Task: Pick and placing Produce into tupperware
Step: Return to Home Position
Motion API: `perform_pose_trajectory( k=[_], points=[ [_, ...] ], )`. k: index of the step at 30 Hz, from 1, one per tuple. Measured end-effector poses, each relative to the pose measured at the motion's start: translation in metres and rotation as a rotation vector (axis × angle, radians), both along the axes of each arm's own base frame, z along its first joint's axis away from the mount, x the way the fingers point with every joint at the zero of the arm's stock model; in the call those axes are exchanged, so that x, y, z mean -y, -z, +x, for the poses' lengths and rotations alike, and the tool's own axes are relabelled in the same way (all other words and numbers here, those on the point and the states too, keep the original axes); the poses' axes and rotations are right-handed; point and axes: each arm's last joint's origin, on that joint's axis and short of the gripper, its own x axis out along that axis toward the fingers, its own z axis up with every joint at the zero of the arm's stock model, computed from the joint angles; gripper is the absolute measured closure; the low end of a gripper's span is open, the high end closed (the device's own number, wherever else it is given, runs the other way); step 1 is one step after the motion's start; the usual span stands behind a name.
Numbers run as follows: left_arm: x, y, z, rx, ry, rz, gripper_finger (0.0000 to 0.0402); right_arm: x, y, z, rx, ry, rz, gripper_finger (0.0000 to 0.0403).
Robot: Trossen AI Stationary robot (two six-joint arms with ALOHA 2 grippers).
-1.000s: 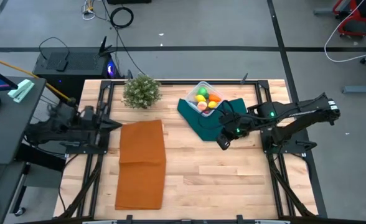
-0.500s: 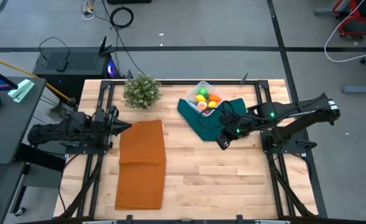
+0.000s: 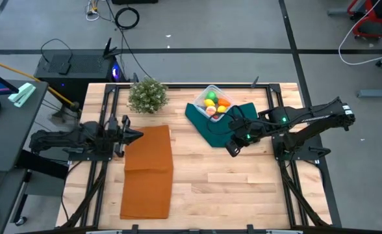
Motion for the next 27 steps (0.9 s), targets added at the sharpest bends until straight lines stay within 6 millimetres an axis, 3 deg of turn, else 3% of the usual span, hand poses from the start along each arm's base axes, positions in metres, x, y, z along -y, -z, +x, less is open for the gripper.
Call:
perform_pose_trajectory(
  k=[19, 27],
  points=[
    [-0.003, 0.014, 0.002, -0.085, -0.036, 0.011, 0.0395, -0.001, 0.000, 0.000, -0.002, -0.035, 0.008, 0.0403],
    [-0.002, 0.014, 0.002, -0.083, 0.003, -0.028, 0.0395, 0.002, -0.007, -0.003, 0.066, -0.026, -0.079, 0.0403]
  ],
)
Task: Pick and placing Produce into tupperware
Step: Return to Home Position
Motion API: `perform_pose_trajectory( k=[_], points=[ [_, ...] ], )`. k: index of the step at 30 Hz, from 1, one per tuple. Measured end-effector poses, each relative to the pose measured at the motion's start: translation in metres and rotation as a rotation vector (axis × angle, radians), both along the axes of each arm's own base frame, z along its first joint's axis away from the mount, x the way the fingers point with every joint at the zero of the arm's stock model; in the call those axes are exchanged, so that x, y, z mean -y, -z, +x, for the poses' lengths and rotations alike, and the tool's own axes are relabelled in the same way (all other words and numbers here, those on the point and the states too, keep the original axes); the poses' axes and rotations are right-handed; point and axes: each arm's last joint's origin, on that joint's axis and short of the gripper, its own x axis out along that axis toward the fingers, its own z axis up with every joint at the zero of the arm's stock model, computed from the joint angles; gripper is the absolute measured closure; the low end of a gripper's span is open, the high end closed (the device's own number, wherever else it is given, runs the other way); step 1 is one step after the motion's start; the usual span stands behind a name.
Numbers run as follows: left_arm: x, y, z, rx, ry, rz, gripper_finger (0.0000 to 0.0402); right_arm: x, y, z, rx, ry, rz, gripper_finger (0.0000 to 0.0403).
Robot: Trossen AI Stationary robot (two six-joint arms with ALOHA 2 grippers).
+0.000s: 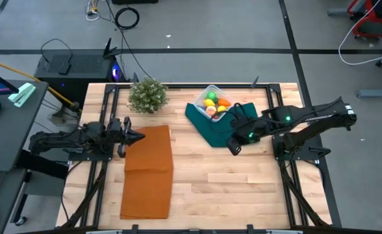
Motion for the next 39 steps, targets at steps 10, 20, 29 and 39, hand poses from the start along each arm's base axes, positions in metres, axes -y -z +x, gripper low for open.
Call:
perform_pose_trajectory(
  k=[10, 20, 29, 39],
  points=[
    [0.001, 0.000, 0.000, 0.002, 0.037, -0.064, 0.0382, 0.012, -0.030, -0.044, 0.161, 0.067, -0.125, 0.0403],
    [0.001, 0.000, 0.000, 0.003, 0.027, -0.120, 0.0392, 0.024, -0.014, -0.106, 0.258, 0.165, -0.103, 0.0403],
    [0.000, 0.002, 0.000, -0.012, -0.003, -0.185, 0.0365, 0.033, 0.004, -0.147, 0.343, 0.194, -0.109, 0.0403],
    [0.000, 0.002, 0.000, -0.021, -0.015, -0.004, 0.0388, 0.042, 0.030, -0.204, 0.484, 0.168, -0.063, 0.0403]
  ],
)
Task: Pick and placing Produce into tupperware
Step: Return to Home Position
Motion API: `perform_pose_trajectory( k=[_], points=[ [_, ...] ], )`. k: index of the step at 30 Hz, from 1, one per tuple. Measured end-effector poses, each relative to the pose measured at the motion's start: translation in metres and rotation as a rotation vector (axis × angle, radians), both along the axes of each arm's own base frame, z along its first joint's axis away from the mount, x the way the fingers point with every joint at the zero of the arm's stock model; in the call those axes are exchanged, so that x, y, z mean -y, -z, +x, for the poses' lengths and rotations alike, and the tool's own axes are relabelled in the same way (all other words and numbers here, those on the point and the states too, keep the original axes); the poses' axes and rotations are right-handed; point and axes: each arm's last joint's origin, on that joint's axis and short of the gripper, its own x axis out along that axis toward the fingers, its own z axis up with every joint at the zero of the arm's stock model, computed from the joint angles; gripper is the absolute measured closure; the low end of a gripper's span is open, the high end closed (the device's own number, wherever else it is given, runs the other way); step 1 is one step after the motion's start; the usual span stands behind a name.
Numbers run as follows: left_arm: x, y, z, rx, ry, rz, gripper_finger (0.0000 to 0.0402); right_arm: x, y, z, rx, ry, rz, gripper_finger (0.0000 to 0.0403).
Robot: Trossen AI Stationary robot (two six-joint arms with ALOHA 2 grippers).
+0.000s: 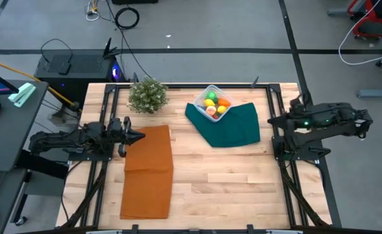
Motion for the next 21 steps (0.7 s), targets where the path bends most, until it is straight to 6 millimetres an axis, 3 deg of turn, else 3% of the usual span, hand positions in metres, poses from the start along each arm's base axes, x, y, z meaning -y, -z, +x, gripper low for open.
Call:
perform_pose_trajectory(
  k=[13, 21],
  points=[
    [0.000, 0.000, 0.000, 0.003, -0.001, -0.005, 0.0370, 0.010, 0.018, -0.058, 0.130, -0.050, -0.070, 0.0403],
    [0.000, 0.000, 0.000, 0.004, -0.001, -0.005, 0.0373, 0.010, 0.018, -0.060, 0.132, -0.095, -0.189, 0.0403]
  ],
)
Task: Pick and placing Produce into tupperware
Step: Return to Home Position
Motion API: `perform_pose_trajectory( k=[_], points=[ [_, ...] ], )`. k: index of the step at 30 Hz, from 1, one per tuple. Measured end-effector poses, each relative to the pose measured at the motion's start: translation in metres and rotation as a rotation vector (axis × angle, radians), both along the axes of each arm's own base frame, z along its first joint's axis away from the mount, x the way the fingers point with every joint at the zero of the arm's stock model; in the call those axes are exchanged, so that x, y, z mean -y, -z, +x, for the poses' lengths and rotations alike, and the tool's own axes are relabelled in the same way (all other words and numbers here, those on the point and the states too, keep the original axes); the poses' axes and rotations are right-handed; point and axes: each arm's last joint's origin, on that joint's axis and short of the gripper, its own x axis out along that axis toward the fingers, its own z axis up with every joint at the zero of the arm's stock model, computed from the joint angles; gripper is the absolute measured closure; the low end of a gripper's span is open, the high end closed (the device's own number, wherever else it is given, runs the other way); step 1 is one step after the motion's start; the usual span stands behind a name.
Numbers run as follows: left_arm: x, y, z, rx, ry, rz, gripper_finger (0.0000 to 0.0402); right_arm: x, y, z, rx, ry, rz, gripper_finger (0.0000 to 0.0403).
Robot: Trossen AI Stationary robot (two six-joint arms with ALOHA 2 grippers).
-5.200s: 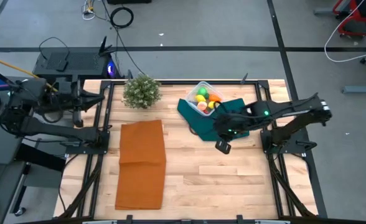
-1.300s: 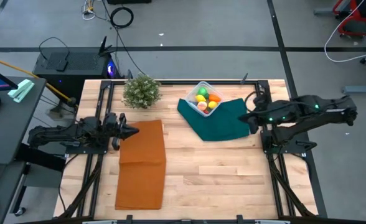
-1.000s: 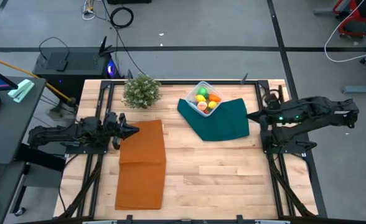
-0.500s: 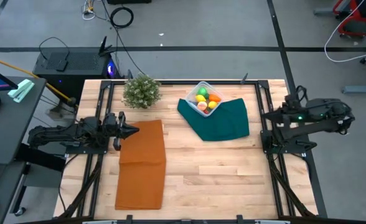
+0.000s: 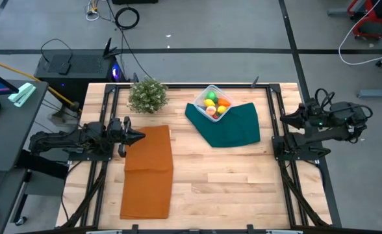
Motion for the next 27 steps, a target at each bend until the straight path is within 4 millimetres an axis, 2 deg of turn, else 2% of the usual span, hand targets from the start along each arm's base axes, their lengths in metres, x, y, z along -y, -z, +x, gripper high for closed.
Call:
perform_pose_trajectory(
  k=[5, 10, 16, 22, 27],
  points=[
    [0.000, 0.000, 0.000, 0.000, 0.000, 0.000, 0.0381, -0.001, 0.000, 0.005, 0.020, -0.014, -0.023, 0.0403],
    [0.000, 0.000, 0.000, 0.000, 0.000, 0.000, 0.0383, -0.007, 0.006, 0.028, 0.099, -0.077, -0.052, 0.0403],
    [0.000, 0.000, 0.000, 0.001, 0.000, 0.000, 0.0373, -0.013, 0.025, 0.058, 0.145, -0.129, -0.069, 0.0403],
    [0.000, 0.000, 0.000, 0.001, 0.000, 0.000, 0.0367, -0.018, 0.038, 0.081, 0.264, -0.156, -0.059, 0.0403],
    [0.000, 0.000, 0.000, 0.001, 0.000, 0.000, 0.0367, -0.021, 0.061, 0.096, 0.246, -0.159, -0.034, 0.0403]
  ],
)
